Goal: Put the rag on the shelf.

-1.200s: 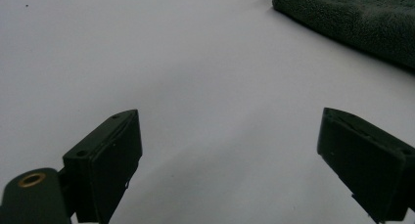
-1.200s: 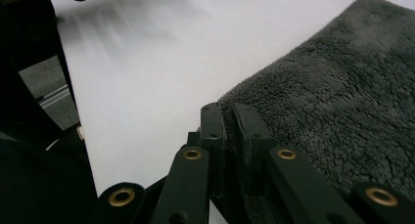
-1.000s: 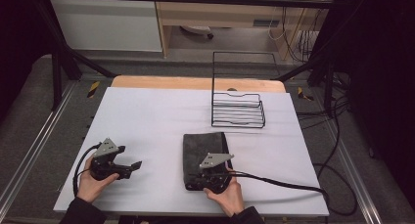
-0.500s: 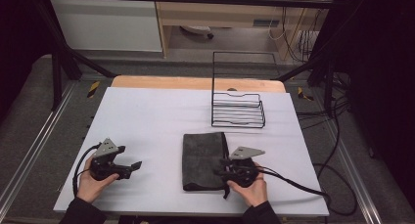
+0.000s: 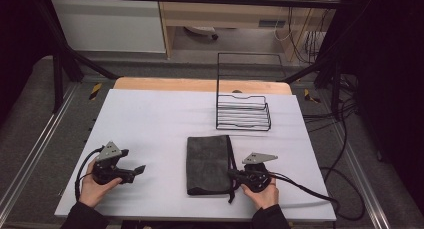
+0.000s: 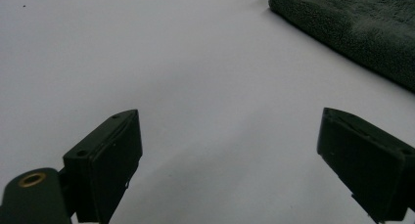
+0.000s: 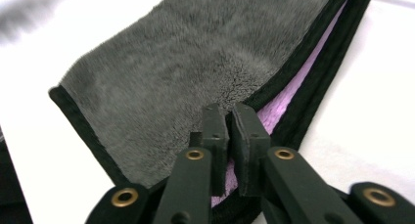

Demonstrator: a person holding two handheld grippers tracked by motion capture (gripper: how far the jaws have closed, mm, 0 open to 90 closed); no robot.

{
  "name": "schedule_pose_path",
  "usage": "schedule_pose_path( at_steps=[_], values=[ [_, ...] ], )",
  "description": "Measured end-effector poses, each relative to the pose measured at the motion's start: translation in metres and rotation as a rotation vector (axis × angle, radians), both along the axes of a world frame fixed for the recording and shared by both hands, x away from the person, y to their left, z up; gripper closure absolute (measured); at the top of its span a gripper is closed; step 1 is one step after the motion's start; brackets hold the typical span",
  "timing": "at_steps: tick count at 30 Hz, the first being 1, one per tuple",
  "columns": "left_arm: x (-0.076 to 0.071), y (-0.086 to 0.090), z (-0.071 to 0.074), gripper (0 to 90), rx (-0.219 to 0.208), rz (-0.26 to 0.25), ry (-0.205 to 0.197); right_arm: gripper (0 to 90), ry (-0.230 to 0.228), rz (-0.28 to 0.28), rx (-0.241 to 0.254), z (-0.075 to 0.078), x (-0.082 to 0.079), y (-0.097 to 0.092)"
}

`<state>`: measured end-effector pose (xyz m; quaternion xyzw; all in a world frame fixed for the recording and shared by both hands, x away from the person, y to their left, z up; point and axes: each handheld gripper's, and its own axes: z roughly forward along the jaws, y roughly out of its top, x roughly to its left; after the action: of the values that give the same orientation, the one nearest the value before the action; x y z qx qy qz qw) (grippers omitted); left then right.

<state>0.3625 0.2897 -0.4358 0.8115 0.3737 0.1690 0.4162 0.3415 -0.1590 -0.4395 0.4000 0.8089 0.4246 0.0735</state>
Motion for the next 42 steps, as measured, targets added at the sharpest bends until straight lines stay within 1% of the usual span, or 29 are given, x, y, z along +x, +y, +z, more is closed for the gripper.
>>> schedule_pose_path(
  at_steps=[2,3,4,6,7,8,9,11,12,13,14,16,17,19,21,22,23,25,27,30,33,36,40,42],
  values=[
    [0.000,0.000,0.000,9.5,-0.001,0.000,0.001,86.4,-0.014,-0.013,0.007,0.005,-0.001,-0.003],
    [0.000,0.000,0.000,9.5,0.000,0.000,0.001,86.3,-0.024,-0.018,0.000,0.007,-0.001,-0.005],
    [0.000,0.000,0.000,9.5,-0.001,-0.001,0.001,86.2,-0.033,-0.026,-0.011,0.008,-0.001,-0.007],
    [0.000,0.000,0.000,9.5,-0.001,-0.001,0.001,85.9,-0.039,-0.045,-0.054,0.007,-0.001,-0.008],
    [0.000,0.000,0.000,9.5,-0.002,0.000,0.002,85.2,-0.034,-0.048,-0.075,0.005,0.000,-0.009],
    [0.000,0.000,0.000,9.5,-0.002,-0.001,0.002,83.7,-0.019,-0.046,-0.083,0.002,0.002,-0.008],
    [0.000,0.000,0.000,9.5,-0.002,0.000,0.002,80.1,-0.012,-0.047,-0.091,0.000,0.003,-0.008],
    [0.000,0.000,0.000,9.5,-0.002,0.000,0.002,72.4,-0.016,-0.058,-0.100,-0.003,0.004,-0.008],
    [0.000,0.000,0.000,9.5,-0.003,0.001,0.004,67.4,-0.021,-0.058,-0.099,-0.003,0.004,-0.009],
    [0.000,0.000,-0.001,9.5,-0.003,0.002,0.005,61.9,-0.025,-0.072,-0.100,-0.004,0.005,-0.009],
    [0.000,0.000,-0.001,9.5,-0.005,0.003,0.008,60.4,-0.019,-0.076,-0.102,-0.005,0.006,-0.010],
    [0.001,-0.001,-0.001,9.5,-0.006,0.002,0.010,61.2,0.020,-0.074,-0.068,-0.010,0.008,-0.012],
    [0.001,-0.001,-0.001,9.5,-0.006,0.001,0.009,63.0,0.030,-0.070,-0.053,-0.012,0.009,-0.013],
    [0.001,-0.002,0.000,9.6,-0.009,0.001,0.008,68.7,0.055,-0.057,-0.023,-0.013,0.011,-0.014],
    [0.002,-0.002,0.000,9.6,-0.011,0.002,0.010,75.2,0.061,-0.039,-0.008,-0.014,0.012,-0.014],
    [0.002,-0.002,0.000,9.6,-0.014,0.003,0.011,80.0,0.069,-0.037,-0.002,-0.013,0.011,-0.014],
    [0.002,-0.003,0.000,9.7,-0.016,0.002,0.011,82.3,0.079,-0.030,0.009,-0.013,0.011,-0.013],
    [0.002,-0.004,0.001,9.8,-0.024,0.000,0.014,84.4,0.075,-0.034,0.012,-0.013,0.010,-0.011],
    [0.003,-0.005,0.002,10.0,-0.033,0.000,0.015,85.4,0.064,-0.027,0.008,-0.012,0.009,-0.008],
    [0.003,-0.007,0.002,10.2,-0.027,-0.003,0.013,85.7,0.053,-0.022,0.008,-0.011,0.007,-0.003],
    [0.002,-0.009,0.003,10.2,-0.027,-0.002,0.017,85.3,0.046,-0.029,0.006,-0.010,0.007,-0.004],
    [0.002,-0.010,0.006,10.1,-0.032,0.001,0.017,83.3,0.022,-0.043,-0.034,-0.009,0.007,-0.006],
    [0.002,-0.015,0.011,9.0,-0.040,0.008,0.021,78.4,-0.003,-0.037,-0.050,-0.007,0.007,-0.009],
    [0.003,-0.018,0.015,7.2,-0.048,0.008,0.028,74.4,-0.026,-0.030,-0.054,-0.005,0.007,-0.010]
  ],
)
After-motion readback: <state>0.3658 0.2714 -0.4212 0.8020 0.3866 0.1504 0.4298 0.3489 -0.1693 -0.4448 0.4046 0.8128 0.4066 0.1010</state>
